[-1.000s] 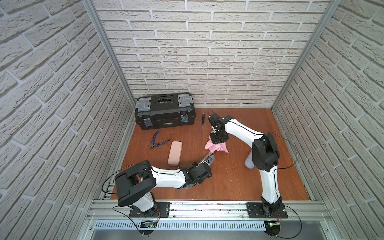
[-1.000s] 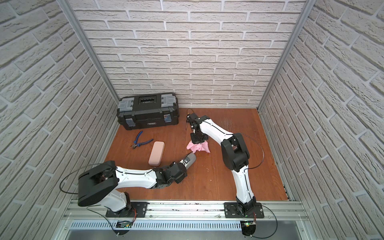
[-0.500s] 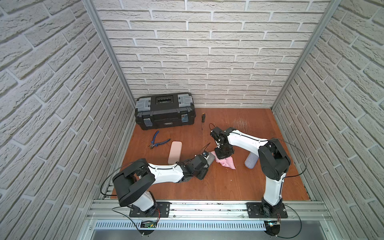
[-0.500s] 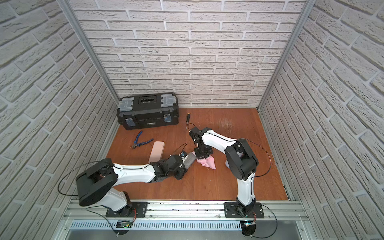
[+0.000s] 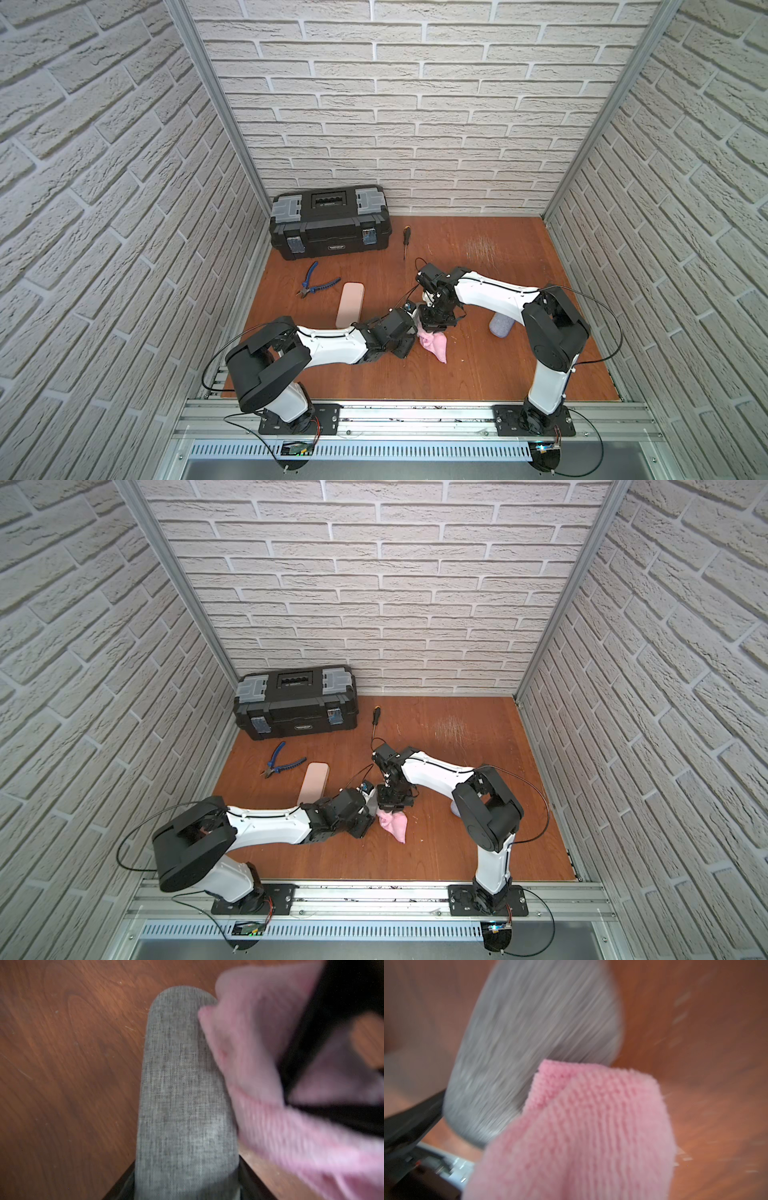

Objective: Wipe the eyeglass case
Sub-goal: Wipe the dirt from the eyeglass case.

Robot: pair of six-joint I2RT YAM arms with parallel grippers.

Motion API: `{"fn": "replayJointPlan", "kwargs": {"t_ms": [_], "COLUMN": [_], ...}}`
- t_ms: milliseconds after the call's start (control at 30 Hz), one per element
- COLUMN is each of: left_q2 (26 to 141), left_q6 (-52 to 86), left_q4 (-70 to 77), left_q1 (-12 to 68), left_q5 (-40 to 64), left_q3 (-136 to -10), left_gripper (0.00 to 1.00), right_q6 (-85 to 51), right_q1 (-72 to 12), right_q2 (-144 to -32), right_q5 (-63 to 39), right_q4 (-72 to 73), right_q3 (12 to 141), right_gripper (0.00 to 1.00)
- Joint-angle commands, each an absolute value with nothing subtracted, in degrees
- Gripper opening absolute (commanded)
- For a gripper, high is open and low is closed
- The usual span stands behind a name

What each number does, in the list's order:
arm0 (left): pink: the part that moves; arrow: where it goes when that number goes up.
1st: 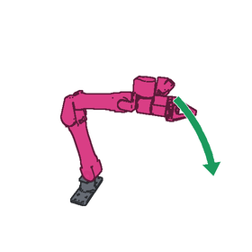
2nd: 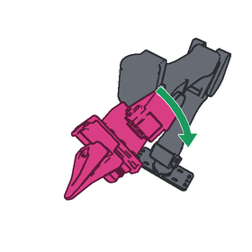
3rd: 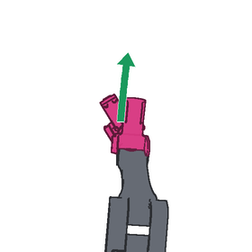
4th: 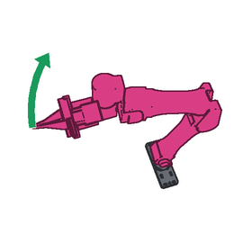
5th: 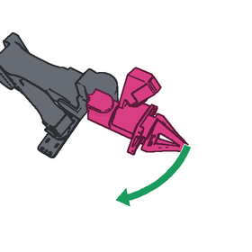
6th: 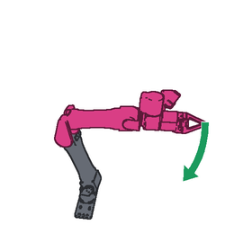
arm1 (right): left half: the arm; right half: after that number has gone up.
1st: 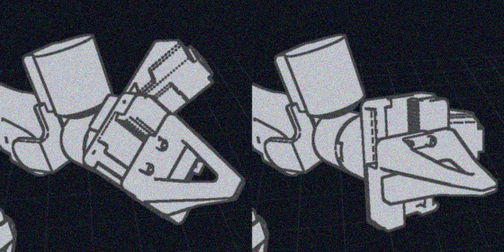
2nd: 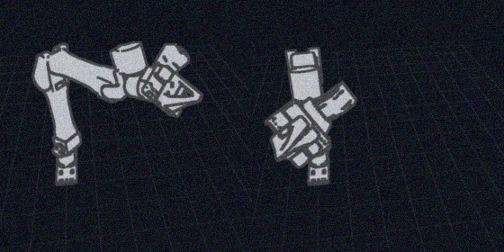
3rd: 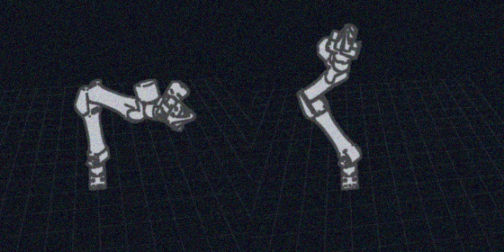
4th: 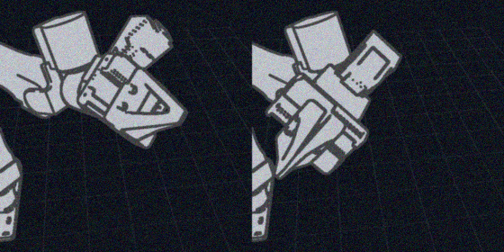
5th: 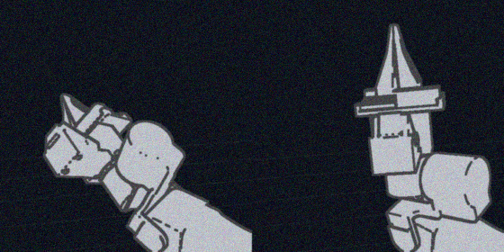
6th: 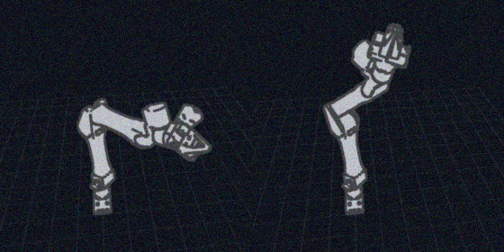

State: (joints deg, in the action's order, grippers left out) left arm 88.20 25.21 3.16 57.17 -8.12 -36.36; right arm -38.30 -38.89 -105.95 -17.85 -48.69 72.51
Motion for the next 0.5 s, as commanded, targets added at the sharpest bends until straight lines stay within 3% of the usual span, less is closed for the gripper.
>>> {"fn": "replayJointPlan", "kwargs": {"t_ms": [0, 133, 300, 467], "left_q2": [90.1, 89.8, 89.1, 88.8], "left_q6": [23.2, 23.5, 24.1, 23.9], "left_q4": [1.8, 1.2, 2.8, 3.2], "left_q1": [57.6, 57.6, 57.7, 57.7], "left_q5": [-2.7, -3.0, -3.6, -3.9], "left_q3": [-35.1, -35.0, -33.7, -33.5], "left_gripper": [0.5, 0.52, 0.53, 0.53], "right_q6": [-41.1, -42.2, -44.3, -32.8], "right_q1": [-41.7, -40.6, -30.8, -28.3], "right_q2": [-103.5, -100.3, -92.8, -95.6], "right_q5": [-32.1, -37.5, -39.9, -13.4], "right_q4": [-37.9, -36.6, -35.0, -53.9], "right_q3": [72.9, 72.1, 67.2, 72.8], "right_gripper": [0.02, 0.02, 0.02, 0.02]}}
